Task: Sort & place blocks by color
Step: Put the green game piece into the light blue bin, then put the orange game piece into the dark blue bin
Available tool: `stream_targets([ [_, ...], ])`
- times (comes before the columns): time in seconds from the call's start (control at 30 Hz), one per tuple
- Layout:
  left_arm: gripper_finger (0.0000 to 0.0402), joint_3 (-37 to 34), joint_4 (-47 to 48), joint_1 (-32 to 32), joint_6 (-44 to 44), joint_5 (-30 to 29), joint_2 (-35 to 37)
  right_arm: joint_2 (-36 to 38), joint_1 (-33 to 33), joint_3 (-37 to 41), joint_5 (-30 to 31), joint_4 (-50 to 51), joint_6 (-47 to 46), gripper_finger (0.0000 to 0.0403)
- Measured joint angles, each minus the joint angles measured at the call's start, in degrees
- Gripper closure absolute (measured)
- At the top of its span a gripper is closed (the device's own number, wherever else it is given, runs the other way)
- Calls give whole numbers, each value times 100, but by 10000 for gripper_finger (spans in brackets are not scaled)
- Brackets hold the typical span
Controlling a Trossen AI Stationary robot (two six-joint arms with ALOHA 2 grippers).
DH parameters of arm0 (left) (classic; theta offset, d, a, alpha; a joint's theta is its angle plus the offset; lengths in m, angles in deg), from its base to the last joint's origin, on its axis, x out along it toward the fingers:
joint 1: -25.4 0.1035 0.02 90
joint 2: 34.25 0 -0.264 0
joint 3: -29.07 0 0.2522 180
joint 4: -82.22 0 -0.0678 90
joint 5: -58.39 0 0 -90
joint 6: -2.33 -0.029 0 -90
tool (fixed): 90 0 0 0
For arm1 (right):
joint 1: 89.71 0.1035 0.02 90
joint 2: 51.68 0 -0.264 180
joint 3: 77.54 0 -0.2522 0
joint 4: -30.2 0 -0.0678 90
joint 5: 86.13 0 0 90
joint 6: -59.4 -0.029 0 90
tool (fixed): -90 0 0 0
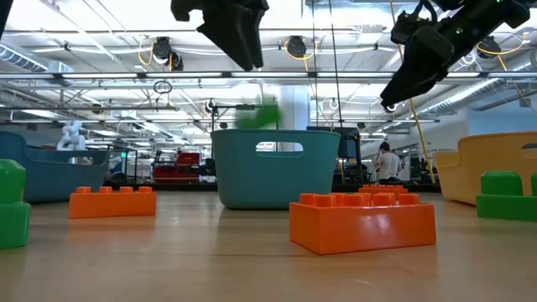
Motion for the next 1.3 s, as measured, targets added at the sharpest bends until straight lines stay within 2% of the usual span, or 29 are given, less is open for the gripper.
stream_targets([
  [0.1,163,0,5,9,146,-4,-2,0,-1,0,-3,0,-61,112],
  [0.23,123,0,160,-14,537,-9,-1,0,0,0,-4,0,-110,112],
  [0.37,106,0,616,-148,1595,176,0,0,0,0,-4,-32,-110,112],
  [0.5,115,-1,1130,-202,3244,889,-2,0,0,4,-7,-276,-24,112],
  [0.7,160,-4,1698,-563,4712,1343,-2,0,0,4,-9,-485,-121,112],
  [0.8,180,-246,1392,-714,5056,1478,-2,0,0,4,-154,-470,-283,112],
  [0.97,196,-1039,888,-853,5487,1938,-9,0,0,4,-445,-470,-428,112],
  [1.17,191,-1792,479,-859,5594,1952,-9,0,-2,4,-444,-470,-413,112],
  [1.3,183,-2185,-330,-869,5655,2045,-9,0,-1,4,-442,-469,-330,112],
])
